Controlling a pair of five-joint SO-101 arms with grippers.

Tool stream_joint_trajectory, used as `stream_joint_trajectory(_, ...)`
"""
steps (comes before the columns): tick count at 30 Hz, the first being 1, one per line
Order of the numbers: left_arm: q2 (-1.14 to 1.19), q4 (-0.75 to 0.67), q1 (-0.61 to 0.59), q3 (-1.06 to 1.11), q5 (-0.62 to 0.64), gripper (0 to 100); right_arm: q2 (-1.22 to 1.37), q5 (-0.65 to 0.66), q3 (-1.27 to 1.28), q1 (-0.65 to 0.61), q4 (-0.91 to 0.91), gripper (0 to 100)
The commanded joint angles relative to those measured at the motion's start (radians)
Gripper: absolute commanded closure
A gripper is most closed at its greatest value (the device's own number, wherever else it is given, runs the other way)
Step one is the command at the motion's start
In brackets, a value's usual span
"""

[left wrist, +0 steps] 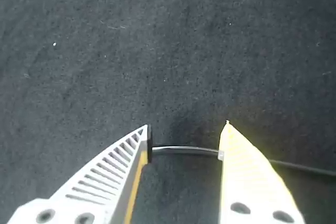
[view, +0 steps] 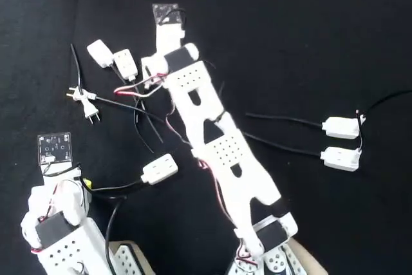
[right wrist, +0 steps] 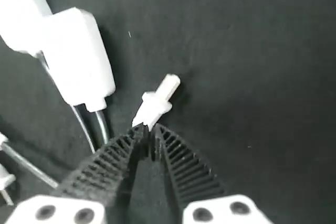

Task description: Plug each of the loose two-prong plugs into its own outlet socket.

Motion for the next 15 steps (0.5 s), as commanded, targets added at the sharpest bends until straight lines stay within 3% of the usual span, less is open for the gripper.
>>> stream_joint_trajectory(1, -0.009, -0.002, 0.001, -0.007, -0.008, 78, -0.093, 0.008, -0.041, 0.017, 0.023, 98.5)
stream_joint_trajectory(4, -0.009, -0.002, 0.001, -0.007, -0.008, 78, -0.068, -0.003, -0.033, -0.005, 0.014, 95.3)
stream_joint_trajectory(10, -0.009, -0.002, 0.001, -0.007, -0.008, 78, -0.002, -0.035, -0.033, -0.043, -0.078, 73.4)
stream_joint_trajectory(15, -0.009, 0.002, 0.001, -0.007, -0.008, 78, 0.01, -0.048, -0.015, -0.061, -0.14, 69.8)
